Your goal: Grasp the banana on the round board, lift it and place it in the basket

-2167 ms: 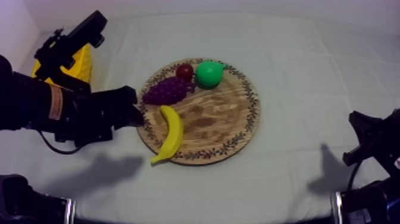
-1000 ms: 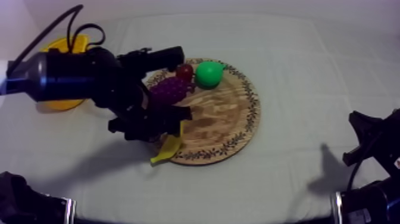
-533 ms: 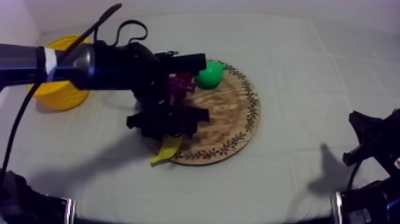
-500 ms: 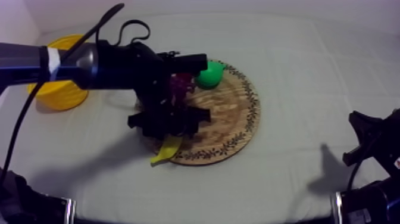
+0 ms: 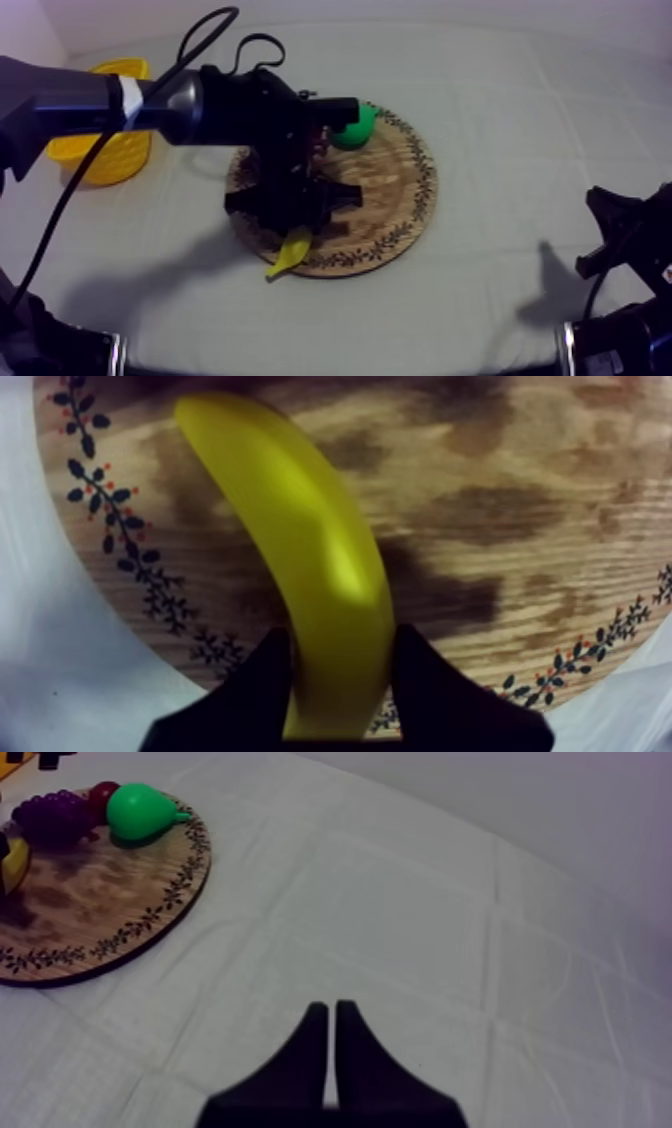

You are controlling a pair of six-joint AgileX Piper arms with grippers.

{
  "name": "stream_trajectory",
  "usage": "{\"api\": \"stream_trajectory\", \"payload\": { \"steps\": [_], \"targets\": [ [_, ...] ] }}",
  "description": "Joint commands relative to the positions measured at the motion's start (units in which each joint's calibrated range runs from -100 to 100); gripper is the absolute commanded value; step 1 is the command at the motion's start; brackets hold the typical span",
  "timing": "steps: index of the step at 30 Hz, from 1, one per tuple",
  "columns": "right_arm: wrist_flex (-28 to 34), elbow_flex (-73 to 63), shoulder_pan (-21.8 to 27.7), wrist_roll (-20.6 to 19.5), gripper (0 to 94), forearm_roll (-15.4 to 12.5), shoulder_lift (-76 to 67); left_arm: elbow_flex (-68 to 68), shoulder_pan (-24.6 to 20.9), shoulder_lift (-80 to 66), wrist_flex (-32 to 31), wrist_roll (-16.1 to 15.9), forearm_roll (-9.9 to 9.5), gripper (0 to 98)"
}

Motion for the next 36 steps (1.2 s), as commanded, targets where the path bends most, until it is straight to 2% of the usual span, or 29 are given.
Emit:
{"api": "stream_trajectory", "payload": {
  "steps": [1, 10, 21, 30, 36],
  "targets": [
    [0.0, 0.0, 0.0, 0.0, 0.5, 0.0, 0.0, 0.0, 0.0, 0.0, 0.3, 0.2, -0.16, 35.0],
    [0.0, 0.0, 0.0, 0.0, 0.5, 0.0, 0.0, -0.5, 0.3, -1.1, 3.3, 1.5, -1.50, 36.3],
    [0.0, 0.0, 0.0, 0.0, 0.5, 0.0, 0.0, -5.7, -0.5, -8.6, 15.3, 3.4, -5.34, 35.8],
    [0.0, 0.0, 0.0, 0.0, 0.5, 0.0, 0.0, -10.3, -5.8, -18.4, 25.3, 3.1, -9.72, 36.5],
    [0.0, 0.0, 0.0, 0.0, 0.5, 0.0, 0.0, -12.2, -11.3, -23.4, 28.7, 1.6, -12.01, 37.2]
  ]
}}
